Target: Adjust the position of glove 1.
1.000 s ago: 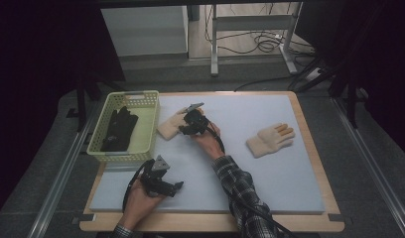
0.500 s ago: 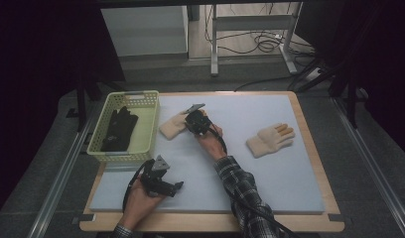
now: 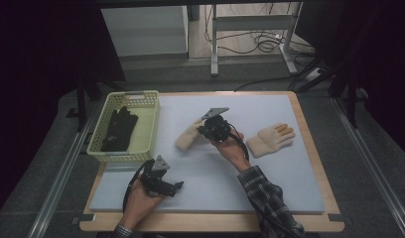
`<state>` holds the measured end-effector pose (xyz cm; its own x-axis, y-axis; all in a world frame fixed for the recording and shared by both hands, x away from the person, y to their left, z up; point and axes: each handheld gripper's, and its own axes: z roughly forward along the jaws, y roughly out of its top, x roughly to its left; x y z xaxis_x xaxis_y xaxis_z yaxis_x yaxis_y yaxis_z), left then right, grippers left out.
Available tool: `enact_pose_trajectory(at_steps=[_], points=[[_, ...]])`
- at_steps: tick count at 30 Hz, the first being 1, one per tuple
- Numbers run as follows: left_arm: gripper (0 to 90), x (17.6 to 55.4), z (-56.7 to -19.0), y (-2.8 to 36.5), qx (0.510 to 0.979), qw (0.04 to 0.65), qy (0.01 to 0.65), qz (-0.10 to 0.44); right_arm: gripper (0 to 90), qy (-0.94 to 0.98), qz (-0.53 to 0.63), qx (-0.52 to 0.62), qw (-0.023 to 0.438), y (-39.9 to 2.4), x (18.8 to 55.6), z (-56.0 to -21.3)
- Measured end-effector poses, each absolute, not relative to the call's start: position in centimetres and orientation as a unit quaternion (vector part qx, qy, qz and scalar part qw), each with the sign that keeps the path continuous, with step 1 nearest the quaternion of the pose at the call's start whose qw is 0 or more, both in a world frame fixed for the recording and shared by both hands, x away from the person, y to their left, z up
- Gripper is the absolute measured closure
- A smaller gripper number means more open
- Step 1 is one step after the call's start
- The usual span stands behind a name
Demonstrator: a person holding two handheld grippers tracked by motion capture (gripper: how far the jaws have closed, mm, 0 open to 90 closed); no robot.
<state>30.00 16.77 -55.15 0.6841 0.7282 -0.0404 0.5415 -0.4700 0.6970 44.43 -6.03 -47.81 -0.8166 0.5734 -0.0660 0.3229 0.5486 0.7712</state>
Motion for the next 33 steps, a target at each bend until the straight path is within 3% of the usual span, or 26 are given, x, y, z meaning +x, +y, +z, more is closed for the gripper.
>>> enact_pose_trajectory(at_steps=[7, 10, 12, 16, 18, 23, 33], points=[[1.2, 30.0, -55.1, 16.8, 0.848, 0.352, 0.374, 0.133, 86.8, 0.871, 0.398, 0.249, 0.143, -9.7, 40.3, -47.6], [1.2, 30.0, -55.1, 16.8, 0.847, 0.352, 0.375, 0.132, 81.4, 0.884, 0.374, 0.249, 0.129, -11.2, 39.6, -49.1], [1.2, 30.0, -55.1, 16.8, 0.847, 0.352, 0.375, 0.132, 72.9, 0.886, 0.365, 0.258, 0.124, -12.1, 39.4, -49.9], [1.2, 30.0, -55.1, 16.8, 0.847, 0.352, 0.375, 0.132, 67.5, 0.874, 0.385, 0.268, 0.125, -12.8, 38.9, -49.1], [1.2, 30.0, -55.1, 16.8, 0.847, 0.352, 0.375, 0.132, 68.8, 0.871, 0.396, 0.269, 0.115, -12.2, 38.9, -48.6], [1.2, 30.0, -55.1, 16.8, 0.848, 0.351, 0.374, 0.133, 88.2, 0.875, 0.401, 0.254, 0.093, -8.6, 39.2, -49.0], [1.2, 30.0, -55.1, 16.8, 0.847, 0.352, 0.375, 0.132, 87.8, 0.897, 0.368, 0.23, 0.085, -2.2, 40.2, -52.0]])
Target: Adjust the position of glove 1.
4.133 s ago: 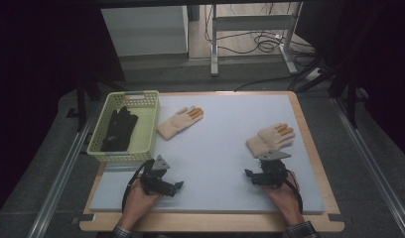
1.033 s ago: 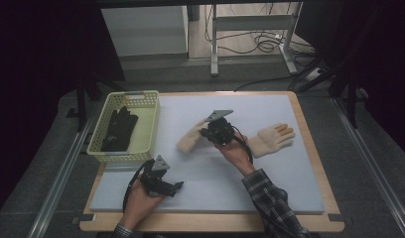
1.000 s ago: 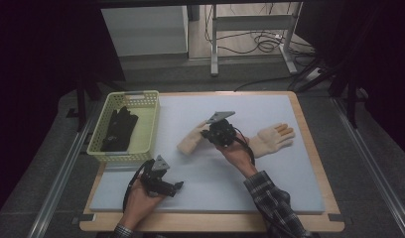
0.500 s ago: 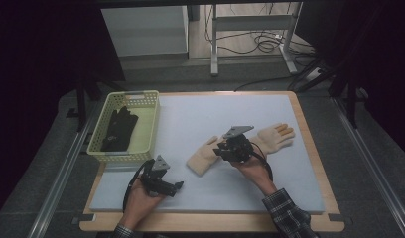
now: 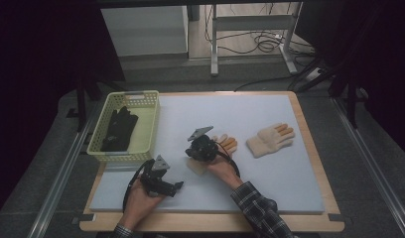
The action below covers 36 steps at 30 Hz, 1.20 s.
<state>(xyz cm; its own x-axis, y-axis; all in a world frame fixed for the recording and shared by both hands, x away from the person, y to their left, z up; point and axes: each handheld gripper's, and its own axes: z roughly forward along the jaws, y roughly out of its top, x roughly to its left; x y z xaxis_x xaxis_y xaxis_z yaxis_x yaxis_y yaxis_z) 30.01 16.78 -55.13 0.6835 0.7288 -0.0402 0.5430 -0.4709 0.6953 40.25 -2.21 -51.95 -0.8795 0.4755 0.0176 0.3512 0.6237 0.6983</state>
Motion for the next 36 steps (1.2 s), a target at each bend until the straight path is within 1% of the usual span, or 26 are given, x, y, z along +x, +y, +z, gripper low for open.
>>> enact_pose_trajectory(at_steps=[5, 10, 16, 18, 21, 26, 31, 36], points=[[1.2, 30.0, -55.1, 16.8, 0.847, 0.352, 0.376, 0.132, 87.9, 0.907, 0.346, 0.222, 0.092, -1.9, 39.8, -53.0], [1.2, 30.0, -55.1, 16.8, 0.848, 0.351, 0.375, 0.132, 88.0, 0.911, 0.342, 0.217, 0.077, -2.9, 38.8, -52.9], [1.2, 30.0, -55.1, 16.8, 0.848, 0.352, 0.374, 0.133, 86.7, 0.913, 0.346, 0.205, 0.066, -4.8, 36.8, -52.8], [1.2, 30.0, -55.1, 16.8, 0.848, 0.352, 0.375, 0.133, 84.0, 0.912, 0.351, 0.202, 0.067, -5.5, 36.1, -52.7], [1.2, 30.0, -55.1, 16.8, 0.847, 0.353, 0.375, 0.132, 82.3, 0.91, 0.357, 0.199, 0.068, -6.4, 34.9, -52.7], [1.2, 30.0, -55.1, 16.8, 0.847, 0.353, 0.376, 0.132, 81.8, 0.908, 0.36, 0.202, 0.071, -8.2, 33.4, -52.5], [1.2, 30.0, -55.1, 16.8, 0.847, 0.353, 0.376, 0.132, 78.1, 0.9, 0.375, 0.215, 0.057, -9.0, 33.4, -52.4], [1.2, 30.0, -55.1, 16.8, 0.848, 0.352, 0.374, 0.133, 73.6, 0.889, 0.396, 0.219, 0.068, -9.3, 34.1, -50.5]])
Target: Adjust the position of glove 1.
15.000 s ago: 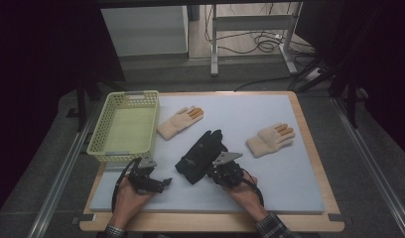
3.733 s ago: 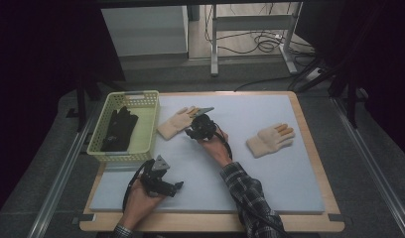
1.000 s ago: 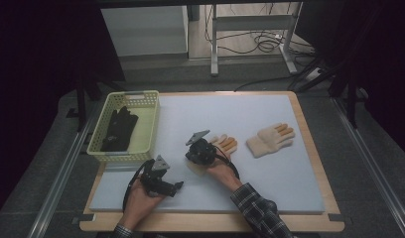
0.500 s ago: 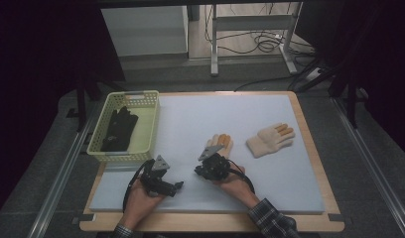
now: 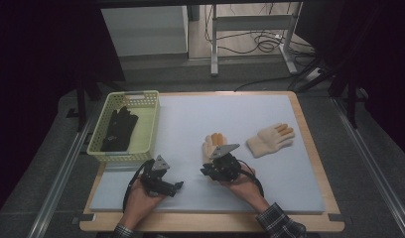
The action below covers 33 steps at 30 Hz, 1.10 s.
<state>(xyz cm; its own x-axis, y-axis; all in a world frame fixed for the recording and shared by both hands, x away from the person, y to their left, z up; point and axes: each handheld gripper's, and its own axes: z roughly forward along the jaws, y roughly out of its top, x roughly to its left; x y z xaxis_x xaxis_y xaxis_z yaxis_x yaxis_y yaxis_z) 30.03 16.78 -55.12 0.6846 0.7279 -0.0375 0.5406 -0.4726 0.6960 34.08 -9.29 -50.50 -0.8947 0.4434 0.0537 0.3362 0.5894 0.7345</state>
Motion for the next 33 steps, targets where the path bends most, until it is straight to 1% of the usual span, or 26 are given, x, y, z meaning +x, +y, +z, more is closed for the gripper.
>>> enact_pose_trajectory(at_steps=[5, 9, 16, 22, 23, 25, 30, 33], points=[[1.2, 30.0, -55.1, 16.8, 0.847, 0.352, 0.375, 0.133, 71.8, 0.875, 0.406, 0.244, 0.097, -11.2, 35.3, -48.6], [1.2, 30.0, -55.1, 16.8, 0.848, 0.352, 0.374, 0.133, 71.6, 0.864, 0.401, 0.278, 0.126, -14.1, 36.3, -47.8], [1.2, 30.0, -55.1, 16.8, 0.847, 0.352, 0.375, 0.132, 73.1, 0.842, 0.375, 0.346, 0.172, -20.7, 37.3, -47.9], [1.2, 30.0, -55.1, 16.8, 0.847, 0.352, 0.375, 0.132, 73.2, 0.811, 0.36, 0.415, 0.202, -26.3, 37.7, -48.5], [1.3, 30.0, -55.1, 16.8, 0.847, 0.352, 0.375, 0.132, 72.3, 0.806, 0.355, 0.424, 0.211, -27.1, 37.8, -48.6], [1.2, 30.0, -55.1, 16.8, 0.847, 0.352, 0.375, 0.131, 67.4, 0.8, 0.346, 0.438, 0.219, -28.2, 38.1, -49.2], [1.3, 30.0, -55.1, 16.8, 0.847, 0.352, 0.375, 0.132, 56.2, 0.783, 0.346, 0.469, 0.219, -29.4, 39.5, -50.6], [1.3, 30.0, -55.1, 16.8, 0.847, 0.352, 0.375, 0.132, 54.8, 0.785, 0.333, 0.472, 0.222, -29.2, 40.5, -51.4]])
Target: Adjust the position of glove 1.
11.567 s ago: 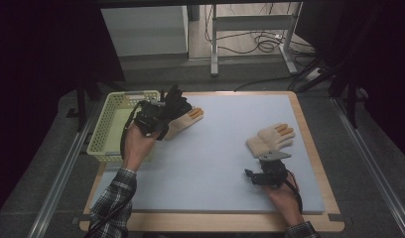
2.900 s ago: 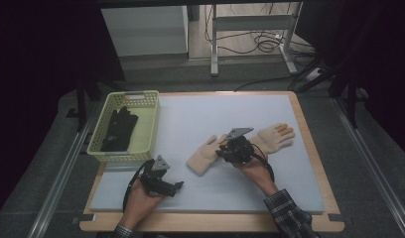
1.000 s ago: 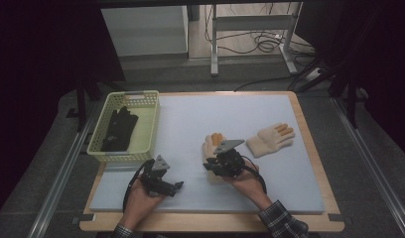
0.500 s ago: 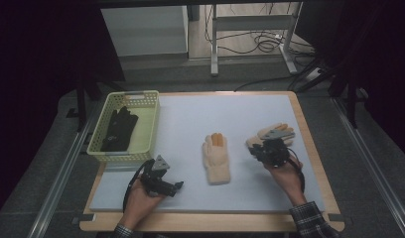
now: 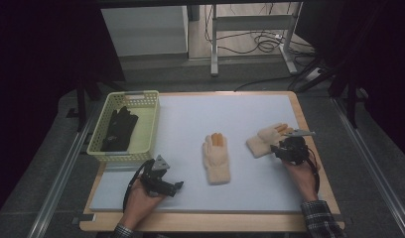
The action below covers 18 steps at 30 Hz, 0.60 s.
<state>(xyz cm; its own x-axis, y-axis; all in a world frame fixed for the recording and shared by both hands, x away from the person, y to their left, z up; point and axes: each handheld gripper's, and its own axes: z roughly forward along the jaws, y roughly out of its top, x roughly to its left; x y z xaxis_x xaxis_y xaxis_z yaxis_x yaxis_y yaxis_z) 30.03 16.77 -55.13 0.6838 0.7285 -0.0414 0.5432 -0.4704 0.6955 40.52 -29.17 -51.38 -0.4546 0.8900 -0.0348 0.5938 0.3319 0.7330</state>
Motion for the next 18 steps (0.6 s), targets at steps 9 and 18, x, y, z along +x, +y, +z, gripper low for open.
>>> enact_pose_trajectory(at_steps=[9, 18], points=[[1.3, 30.0, -55.1, 16.8, 0.847, 0.352, 0.375, 0.132, 86.5, 0.789, 0.326, 0.467, 0.232, -28.4, 40.6, -51.8], [1.3, 30.0, -55.1, 16.8, 0.847, 0.352, 0.375, 0.131, 86.5, 0.802, 0.34, 0.441, 0.214, -29.4, 36.7, -48.3]])
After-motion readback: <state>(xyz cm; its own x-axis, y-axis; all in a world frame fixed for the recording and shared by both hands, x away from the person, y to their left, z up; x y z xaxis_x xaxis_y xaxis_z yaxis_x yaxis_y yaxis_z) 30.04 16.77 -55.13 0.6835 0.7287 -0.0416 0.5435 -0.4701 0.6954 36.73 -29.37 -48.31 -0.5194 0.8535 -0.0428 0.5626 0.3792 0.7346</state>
